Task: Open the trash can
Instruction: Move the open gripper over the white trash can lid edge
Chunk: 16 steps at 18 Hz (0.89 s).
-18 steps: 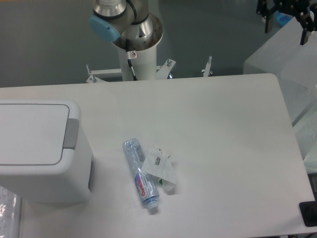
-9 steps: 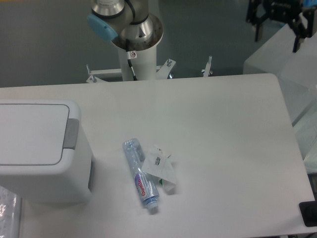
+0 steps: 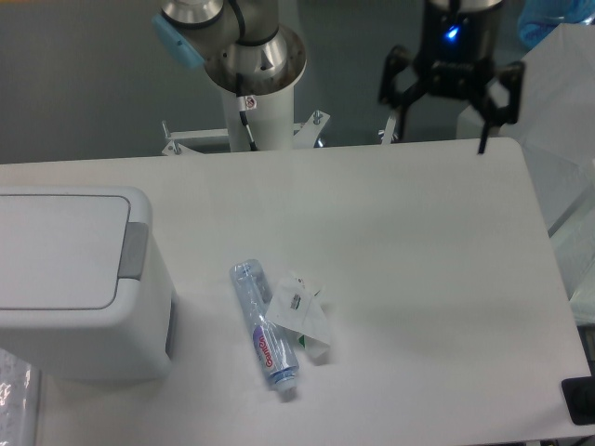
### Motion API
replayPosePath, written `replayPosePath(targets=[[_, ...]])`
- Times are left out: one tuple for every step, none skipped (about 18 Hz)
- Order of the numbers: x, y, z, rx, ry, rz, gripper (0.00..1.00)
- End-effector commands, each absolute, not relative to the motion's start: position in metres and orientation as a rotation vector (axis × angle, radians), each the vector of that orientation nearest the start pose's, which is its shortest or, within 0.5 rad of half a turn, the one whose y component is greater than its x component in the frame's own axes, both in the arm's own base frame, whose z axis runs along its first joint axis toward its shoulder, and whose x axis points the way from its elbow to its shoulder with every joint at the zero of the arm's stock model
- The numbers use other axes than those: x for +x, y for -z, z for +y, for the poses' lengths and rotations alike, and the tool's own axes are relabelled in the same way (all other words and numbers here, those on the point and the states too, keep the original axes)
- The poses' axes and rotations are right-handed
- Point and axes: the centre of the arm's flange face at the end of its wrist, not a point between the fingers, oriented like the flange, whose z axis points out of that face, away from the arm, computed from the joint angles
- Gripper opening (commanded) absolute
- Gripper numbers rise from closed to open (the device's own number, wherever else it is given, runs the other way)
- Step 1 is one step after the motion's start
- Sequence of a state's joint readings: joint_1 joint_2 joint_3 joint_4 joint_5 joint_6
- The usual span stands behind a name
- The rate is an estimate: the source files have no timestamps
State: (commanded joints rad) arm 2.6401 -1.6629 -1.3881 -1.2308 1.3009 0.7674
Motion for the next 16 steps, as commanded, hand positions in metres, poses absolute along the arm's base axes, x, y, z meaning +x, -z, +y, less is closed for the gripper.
replayPosePath(targets=[[-0.403,-0.57,0.42,-2.63,-0.233,-0.329,1.0],[-0.392,-0.566,0.428,-2.628,-0.211,-0.351,1.0],[-0.385,-0.561,0.431,-2.626,-0.187,-0.394,1.0],[-0.377,-0.556,0.434,-2.624,-0.166,-0.428,1.0],[-0.37,-0.554,0.44,-2.617,-0.151,-0.451,1.0],[-0.36,-0.553,0.45,-2.613,-0.135,-0.452,1.0],[-0.348,-0.549,0.463,-2.616,-0.108,-0.447,1.0],[-0.339,-0.547,0.473,-2.606,-0.08,-0.47,1.0],[-0.331,-0.542,0.483,-2.585,-0.028,-0.534,1.0],[-0.319,-0.538,0.494,-2.563,0.039,-0.598,1.0],[-0.312,-0.532,0.502,-2.543,0.094,-0.65,1.0],[-0.312,-0.532,0.505,-2.513,0.113,-0.695,1.0],[-0.309,-0.529,0.511,-2.488,0.151,-0.728,1.0],[-0.303,-0.527,0.518,-2.462,0.198,-0.763,1.0],[-0.3,-0.523,0.524,-2.448,0.228,-0.789,1.0],[-0.296,-0.52,0.529,-2.447,0.243,-0.801,1.0]])
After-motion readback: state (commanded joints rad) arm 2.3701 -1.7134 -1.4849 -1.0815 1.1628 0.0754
